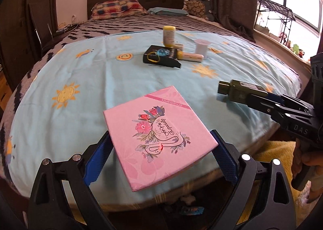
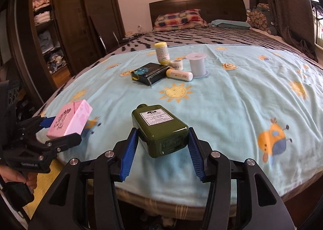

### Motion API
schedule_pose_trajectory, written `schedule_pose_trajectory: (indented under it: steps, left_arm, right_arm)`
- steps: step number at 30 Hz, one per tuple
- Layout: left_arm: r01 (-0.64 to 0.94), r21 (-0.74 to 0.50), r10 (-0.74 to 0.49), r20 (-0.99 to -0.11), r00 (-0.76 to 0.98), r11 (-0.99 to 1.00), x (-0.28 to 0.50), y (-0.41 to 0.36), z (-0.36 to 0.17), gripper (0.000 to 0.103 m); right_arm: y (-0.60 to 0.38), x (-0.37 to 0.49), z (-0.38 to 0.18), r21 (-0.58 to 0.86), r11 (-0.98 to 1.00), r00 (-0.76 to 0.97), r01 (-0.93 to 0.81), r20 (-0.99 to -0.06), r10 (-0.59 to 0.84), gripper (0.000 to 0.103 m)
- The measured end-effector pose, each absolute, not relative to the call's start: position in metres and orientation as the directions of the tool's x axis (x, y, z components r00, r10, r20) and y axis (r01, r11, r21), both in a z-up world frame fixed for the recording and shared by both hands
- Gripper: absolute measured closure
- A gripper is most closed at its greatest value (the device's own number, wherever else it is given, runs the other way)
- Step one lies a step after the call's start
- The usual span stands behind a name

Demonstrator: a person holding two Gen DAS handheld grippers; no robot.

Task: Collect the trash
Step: 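Lower the pink box and green bottle into the bin and open both grippers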

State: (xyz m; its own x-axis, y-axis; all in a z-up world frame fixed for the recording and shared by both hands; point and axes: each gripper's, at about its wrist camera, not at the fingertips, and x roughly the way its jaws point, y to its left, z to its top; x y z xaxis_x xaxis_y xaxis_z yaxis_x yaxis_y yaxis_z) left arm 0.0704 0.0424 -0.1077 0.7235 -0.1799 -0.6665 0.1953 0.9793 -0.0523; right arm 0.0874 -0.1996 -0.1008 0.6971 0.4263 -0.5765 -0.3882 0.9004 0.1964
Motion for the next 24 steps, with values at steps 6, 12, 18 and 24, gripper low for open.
schedule_pose_trajectory:
  steps: [6,12,18,24]
  left_arm:
    - [0.226,-0.072,-0.216,-0.662,0.717,0.971,0.030,0.039,-0.111,0.014]
    - [0.220,-0.095,-0.224,-0.686,0.692,0.971,-0.005,0.037,-0.127,0.014]
    - [0.215,-0.111,-0.226,-0.736,0.638,0.970,-0.027,0.032,-0.153,0.014]
    - [0.215,-0.155,-0.250,-0.798,0.548,0.964,-0.029,0.024,-0.189,0.014]
  right_arm:
    - [-0.208,0.043,-0.093,0.186,0.895,0.701,-0.405,-0.565,0.434,0.053]
    - [-0.217,0.016,-0.107,0.205,0.898,0.667,-0.389,-0.610,0.427,0.053]
    - [-0.219,-0.003,-0.139,0.230,0.903,0.596,-0.361,-0.688,0.414,0.053]
    - [-0.211,-0.010,-0.183,0.260,0.902,0.497,-0.345,-0.764,0.411,0.053]
